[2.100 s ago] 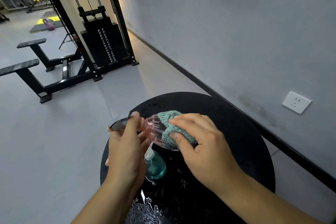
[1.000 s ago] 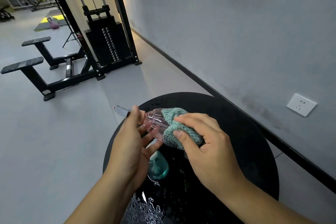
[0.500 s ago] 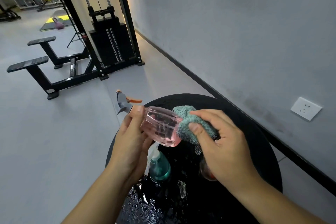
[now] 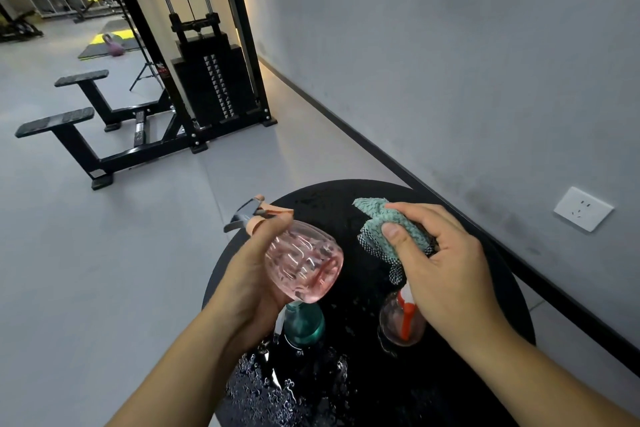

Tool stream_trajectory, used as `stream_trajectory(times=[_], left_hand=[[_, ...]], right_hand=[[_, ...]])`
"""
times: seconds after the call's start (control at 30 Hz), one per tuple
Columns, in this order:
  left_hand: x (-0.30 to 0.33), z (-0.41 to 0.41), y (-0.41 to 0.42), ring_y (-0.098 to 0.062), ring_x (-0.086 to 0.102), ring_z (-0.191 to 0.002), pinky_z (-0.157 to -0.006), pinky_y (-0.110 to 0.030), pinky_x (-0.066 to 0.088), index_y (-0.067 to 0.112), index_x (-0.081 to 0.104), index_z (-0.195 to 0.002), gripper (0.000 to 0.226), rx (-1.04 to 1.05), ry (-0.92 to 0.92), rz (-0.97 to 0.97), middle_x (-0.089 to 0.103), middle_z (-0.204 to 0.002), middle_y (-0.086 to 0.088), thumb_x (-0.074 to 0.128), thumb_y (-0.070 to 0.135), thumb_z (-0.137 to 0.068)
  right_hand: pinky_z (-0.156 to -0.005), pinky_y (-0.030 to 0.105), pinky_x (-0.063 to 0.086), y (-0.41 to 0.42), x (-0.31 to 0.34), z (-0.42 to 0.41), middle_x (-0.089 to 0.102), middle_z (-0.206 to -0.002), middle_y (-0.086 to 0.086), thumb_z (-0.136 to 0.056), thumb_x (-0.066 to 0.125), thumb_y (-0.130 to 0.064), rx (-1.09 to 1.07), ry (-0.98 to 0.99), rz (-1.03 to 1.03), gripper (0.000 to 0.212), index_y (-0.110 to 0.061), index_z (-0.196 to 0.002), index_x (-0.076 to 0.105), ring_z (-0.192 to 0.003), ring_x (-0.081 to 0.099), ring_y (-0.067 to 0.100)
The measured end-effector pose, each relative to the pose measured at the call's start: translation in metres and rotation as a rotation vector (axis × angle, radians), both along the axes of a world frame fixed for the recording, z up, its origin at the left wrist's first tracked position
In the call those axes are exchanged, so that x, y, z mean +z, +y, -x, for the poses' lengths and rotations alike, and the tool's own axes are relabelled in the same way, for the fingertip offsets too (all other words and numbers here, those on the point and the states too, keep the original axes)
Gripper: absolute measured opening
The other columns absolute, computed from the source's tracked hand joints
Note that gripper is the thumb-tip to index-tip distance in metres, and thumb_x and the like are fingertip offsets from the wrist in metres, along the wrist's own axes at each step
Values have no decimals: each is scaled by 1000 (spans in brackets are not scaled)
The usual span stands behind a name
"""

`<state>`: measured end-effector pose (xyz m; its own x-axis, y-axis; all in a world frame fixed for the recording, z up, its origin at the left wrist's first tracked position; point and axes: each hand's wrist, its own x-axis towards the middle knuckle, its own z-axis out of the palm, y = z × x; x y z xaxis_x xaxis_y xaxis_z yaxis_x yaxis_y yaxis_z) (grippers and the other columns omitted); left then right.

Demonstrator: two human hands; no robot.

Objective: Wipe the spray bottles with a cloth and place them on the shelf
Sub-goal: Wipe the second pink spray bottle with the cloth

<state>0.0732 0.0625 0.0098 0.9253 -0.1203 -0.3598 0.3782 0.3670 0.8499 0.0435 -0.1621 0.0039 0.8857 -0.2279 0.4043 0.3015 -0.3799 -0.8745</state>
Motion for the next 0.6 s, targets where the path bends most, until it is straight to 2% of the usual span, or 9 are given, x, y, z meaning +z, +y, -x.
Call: stream_trajectory(times=[0.13, 0.27, 0.4, 0.47, 0.53, 0.6], left_hand=[[-6, -2, 1, -48, 69, -118, -98, -64, 57, 9, 58, -133, 68, -69, -34, -33, 69, -130, -27, 87, 23, -73], [-7, -2, 0, -38, 76, -102, -85, -52, 63, 11, 63, -128, 62, -90, -64, -97, 74, -120, -21, 88, 18, -72], [-11, -2, 2, -40, 75, -101, -91, -59, 61, 0, 64, -130, 71, -72, -23, -113, 74, -122, -27, 92, 19, -68], [-11, 0, 0, -39, 76, -100, -92, -58, 61, -1, 65, -129, 68, -55, -13, -117, 75, -119, -27, 92, 19, -71], [-9, 2, -1, -36, 76, -100, -87, -53, 63, 4, 67, -128, 55, -51, -5, -111, 76, -118, -24, 87, 18, -79], [-7, 4, 0, -34, 77, -103, -86, -53, 63, 12, 71, -126, 44, -60, 4, -103, 77, -119, -20, 80, 19, -84]], right_hand=[[-91, 15, 54, -2, 0, -1, 69, -109, -21, -95, 71, -20, -17, 5, -5, 20, -26, -114, 75, -109, 65, 0], [-89, 17, 56, -4, -1, -1, 69, -110, -20, -96, 71, -21, -13, 22, -4, 21, -26, -115, 74, -109, 65, -1], [-89, 20, 57, -4, -2, -2, 69, -110, -19, -96, 71, -20, -7, 23, 4, 21, -25, -116, 74, -108, 66, 0], [-88, 16, 56, -4, -2, -3, 69, -110, -19, -96, 71, -20, -7, 20, 1, 21, -24, -116, 74, -107, 66, 0], [-88, 14, 54, -5, -1, -5, 70, -110, -18, -96, 71, -19, -14, 15, -8, 21, -23, -116, 75, -107, 66, 0], [-89, 13, 53, -5, -1, -6, 70, -111, -17, -96, 71, -19, -27, 13, -20, 21, -23, -116, 75, -107, 66, -1]])
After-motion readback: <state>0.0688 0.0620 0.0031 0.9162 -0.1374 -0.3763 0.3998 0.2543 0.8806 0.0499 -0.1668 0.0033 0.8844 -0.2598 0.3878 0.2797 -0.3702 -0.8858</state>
